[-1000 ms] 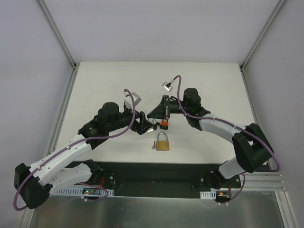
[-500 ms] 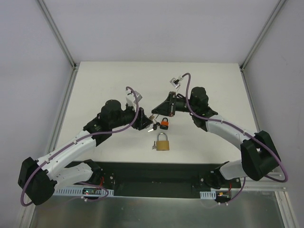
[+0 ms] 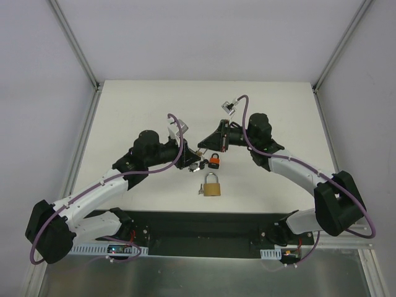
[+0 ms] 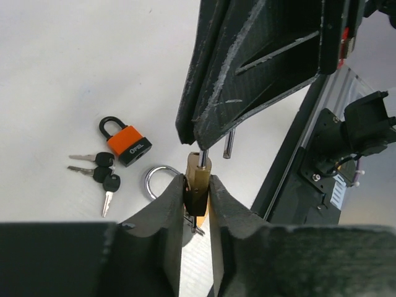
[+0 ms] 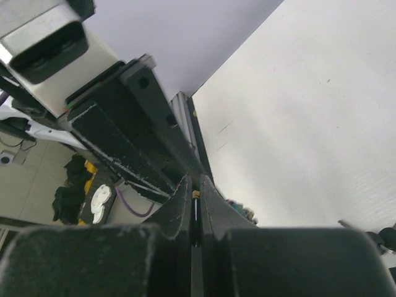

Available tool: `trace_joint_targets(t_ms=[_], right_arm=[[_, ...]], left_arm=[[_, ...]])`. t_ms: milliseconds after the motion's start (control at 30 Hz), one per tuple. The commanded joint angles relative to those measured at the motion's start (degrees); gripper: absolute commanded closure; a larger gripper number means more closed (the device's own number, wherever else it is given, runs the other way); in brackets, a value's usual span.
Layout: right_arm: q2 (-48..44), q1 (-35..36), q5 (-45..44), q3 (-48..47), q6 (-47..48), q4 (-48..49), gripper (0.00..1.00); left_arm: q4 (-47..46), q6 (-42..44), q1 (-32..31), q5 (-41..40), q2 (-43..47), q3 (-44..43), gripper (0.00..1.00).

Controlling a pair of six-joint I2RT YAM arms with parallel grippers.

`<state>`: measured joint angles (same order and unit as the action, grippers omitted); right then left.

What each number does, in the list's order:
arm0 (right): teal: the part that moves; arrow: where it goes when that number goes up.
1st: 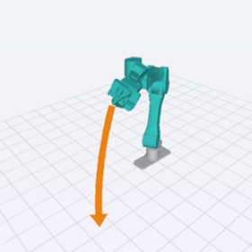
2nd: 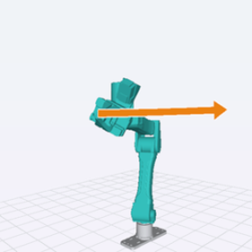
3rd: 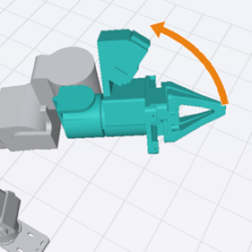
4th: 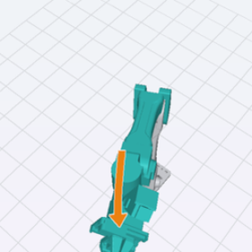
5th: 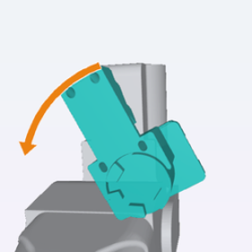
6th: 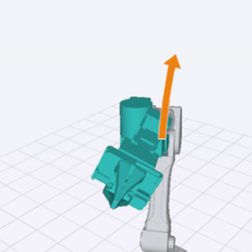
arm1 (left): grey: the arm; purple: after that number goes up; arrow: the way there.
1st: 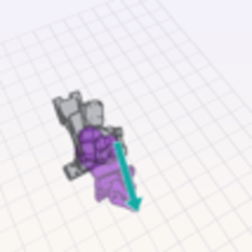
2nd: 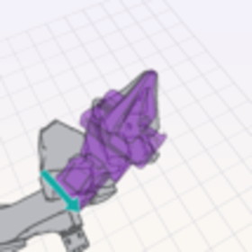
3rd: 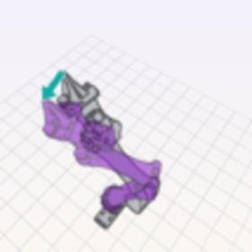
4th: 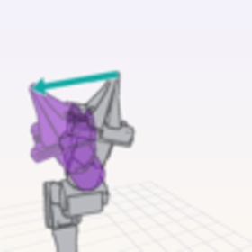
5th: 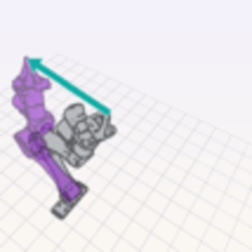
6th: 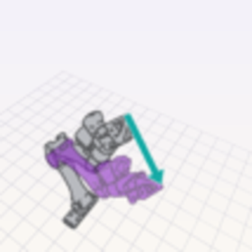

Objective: Lock with the key
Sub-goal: Lock the lock.

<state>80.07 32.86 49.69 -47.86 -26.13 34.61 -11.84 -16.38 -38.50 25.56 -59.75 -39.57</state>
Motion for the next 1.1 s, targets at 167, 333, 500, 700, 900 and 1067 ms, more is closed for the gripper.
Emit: trace_joint_targets(t_ms=[167, 333, 500, 700, 900, 1067], right_arm=[[-2.73, -0.08, -0.83, -0.13, 0.11, 2.30, 0.99], [-3.08, -0.69, -1.53, -0.13, 0.38, 1.51, 0.90], [-4.83, -2.54, -1.97, -0.92, 0.03, -0.15, 0.65], [-6.95, -3.33, -1.70, -1.63, 0.90, -1.65, 0.38], [-9.84, -4.47, -1.44, -0.57, 1.78, -2.27, 0.30], [-13.00, -4.65, 1.98, -0.13, 2.22, -1.83, 0.44]], left_arm=[[-4.42, -1.90, 0.53, 3.00, -1.16, 0.20, 1.00], [-7.04, -2.34, 0.53, 4.48, 0.85, 2.04, 1.00], [-11.54, -1.81, 0.45, 7.57, 2.27, 4.33, 1.00], [-15.67, -2.86, 0.53, 9.41, 1.30, 4.59, 1.00], [-22.34, -4.80, 0.80, 12.22, 1.39, 5.03, 1.00], [-27.01, -6.47, 1.32, 15.13, 0.95, 4.86, 1.00]])
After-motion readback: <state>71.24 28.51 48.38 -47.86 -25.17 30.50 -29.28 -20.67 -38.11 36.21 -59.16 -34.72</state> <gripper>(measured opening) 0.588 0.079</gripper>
